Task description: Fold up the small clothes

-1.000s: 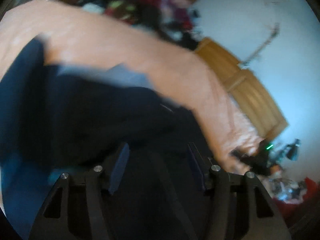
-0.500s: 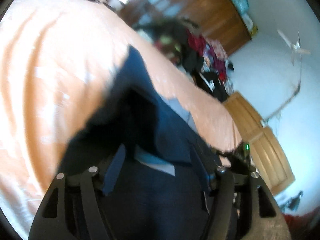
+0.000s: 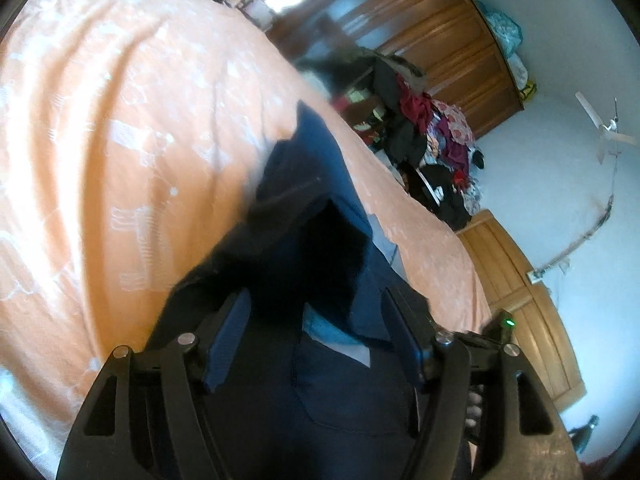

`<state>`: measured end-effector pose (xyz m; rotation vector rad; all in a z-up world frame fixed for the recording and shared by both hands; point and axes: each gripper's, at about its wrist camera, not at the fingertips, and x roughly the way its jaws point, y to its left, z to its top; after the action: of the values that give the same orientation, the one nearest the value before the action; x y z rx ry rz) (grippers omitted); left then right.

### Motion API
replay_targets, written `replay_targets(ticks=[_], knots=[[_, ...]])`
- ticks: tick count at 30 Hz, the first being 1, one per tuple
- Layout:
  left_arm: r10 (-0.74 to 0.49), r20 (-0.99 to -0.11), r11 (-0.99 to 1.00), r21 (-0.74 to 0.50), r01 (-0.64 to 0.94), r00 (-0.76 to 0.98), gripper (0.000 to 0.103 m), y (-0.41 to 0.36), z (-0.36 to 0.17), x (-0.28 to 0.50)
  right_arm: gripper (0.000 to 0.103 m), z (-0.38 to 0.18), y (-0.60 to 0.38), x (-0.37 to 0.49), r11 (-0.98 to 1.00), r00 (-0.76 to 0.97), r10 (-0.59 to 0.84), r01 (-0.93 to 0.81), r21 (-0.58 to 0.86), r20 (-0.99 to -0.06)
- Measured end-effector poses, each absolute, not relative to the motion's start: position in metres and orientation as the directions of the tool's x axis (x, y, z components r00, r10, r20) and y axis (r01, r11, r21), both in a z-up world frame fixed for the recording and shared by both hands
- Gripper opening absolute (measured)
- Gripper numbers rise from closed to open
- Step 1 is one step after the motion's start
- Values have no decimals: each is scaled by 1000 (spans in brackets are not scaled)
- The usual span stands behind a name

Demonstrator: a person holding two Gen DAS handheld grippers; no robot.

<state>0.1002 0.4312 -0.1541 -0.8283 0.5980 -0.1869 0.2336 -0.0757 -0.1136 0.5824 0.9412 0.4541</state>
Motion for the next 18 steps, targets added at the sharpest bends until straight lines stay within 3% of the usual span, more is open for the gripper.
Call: replay_targets(ticks=[9,18], knots=[[-315,-434,677,-726,-121,844,69,439,-156,92,0,-88,-162,187,779,646,484,-13,626,-590],[-290,-501,704,-689,-173,816,70,432,-154,97,2,-113,-166,176,808,581,476,7,590,-660]])
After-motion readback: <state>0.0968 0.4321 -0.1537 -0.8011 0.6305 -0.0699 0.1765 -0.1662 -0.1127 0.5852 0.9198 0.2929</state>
